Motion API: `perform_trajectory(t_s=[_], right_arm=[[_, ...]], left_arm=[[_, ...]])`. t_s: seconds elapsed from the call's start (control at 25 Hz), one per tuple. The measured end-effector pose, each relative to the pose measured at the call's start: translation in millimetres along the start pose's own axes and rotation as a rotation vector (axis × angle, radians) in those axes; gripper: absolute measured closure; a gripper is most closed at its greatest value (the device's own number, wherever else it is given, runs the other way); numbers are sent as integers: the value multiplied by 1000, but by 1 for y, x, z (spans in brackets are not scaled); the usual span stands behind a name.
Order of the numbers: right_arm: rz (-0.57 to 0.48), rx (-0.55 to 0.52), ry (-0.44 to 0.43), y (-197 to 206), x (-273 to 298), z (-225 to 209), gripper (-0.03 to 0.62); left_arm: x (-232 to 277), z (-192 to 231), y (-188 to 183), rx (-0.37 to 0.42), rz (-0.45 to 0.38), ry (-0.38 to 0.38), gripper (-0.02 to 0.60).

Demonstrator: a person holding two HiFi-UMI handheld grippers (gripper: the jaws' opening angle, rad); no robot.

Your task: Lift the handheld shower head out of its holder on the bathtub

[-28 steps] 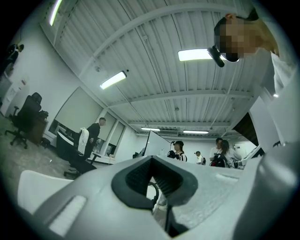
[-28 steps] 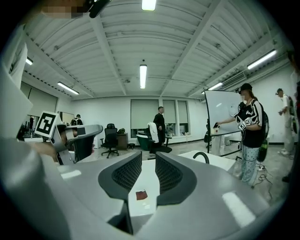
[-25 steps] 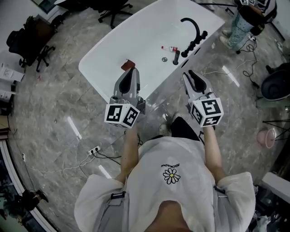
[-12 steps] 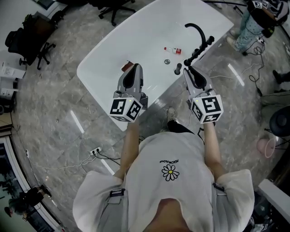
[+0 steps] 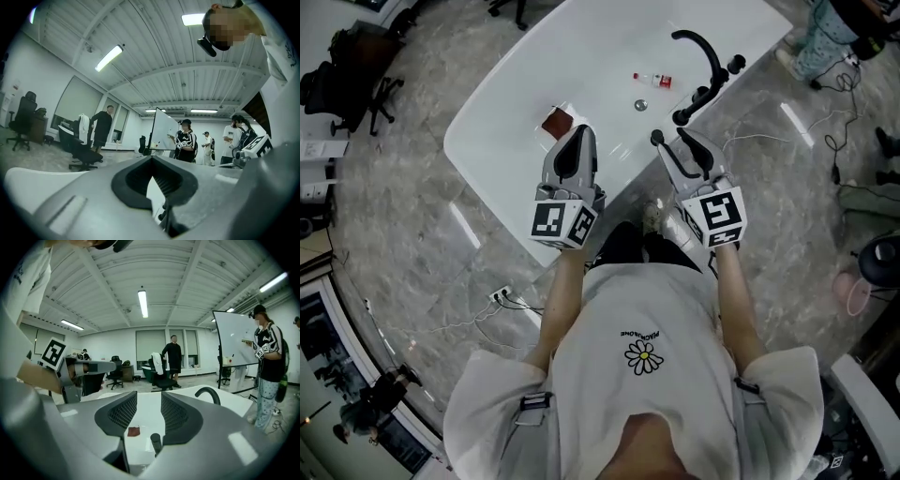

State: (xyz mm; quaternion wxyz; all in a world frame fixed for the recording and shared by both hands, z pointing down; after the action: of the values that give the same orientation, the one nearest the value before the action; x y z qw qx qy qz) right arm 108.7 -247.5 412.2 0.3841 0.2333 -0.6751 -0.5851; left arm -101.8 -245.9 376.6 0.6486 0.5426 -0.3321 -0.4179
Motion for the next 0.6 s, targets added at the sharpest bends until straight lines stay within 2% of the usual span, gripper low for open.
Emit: perform_trajectory(t_s=[0.16, 0.32, 0.44, 0.6], right_arm=[[98, -85, -15, 32, 22, 0, 414], [220, -82, -49, 71, 34, 3, 379], [300, -68, -72, 106, 52, -4, 373], [390, -108, -53, 156, 81, -20, 385]], left_arm=[[6, 9, 25, -25, 65, -25, 580], [10, 13, 47, -27, 144, -13, 580], [24, 20, 68, -41, 182, -5, 580], [43, 33, 102, -53, 223, 6, 580]])
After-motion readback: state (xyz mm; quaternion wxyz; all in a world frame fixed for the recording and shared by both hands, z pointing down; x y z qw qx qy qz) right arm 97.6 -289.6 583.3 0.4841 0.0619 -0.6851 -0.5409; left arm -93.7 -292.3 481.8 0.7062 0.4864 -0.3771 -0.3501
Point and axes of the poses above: the fingertips, and each gripper's own axes: x forward along the fingers, z to its left, y out of its underside, the point moved 7 cm from there along -x, backward along the fingers, and after that the axes turned 2 degrees about y, right-handed, at the moved point
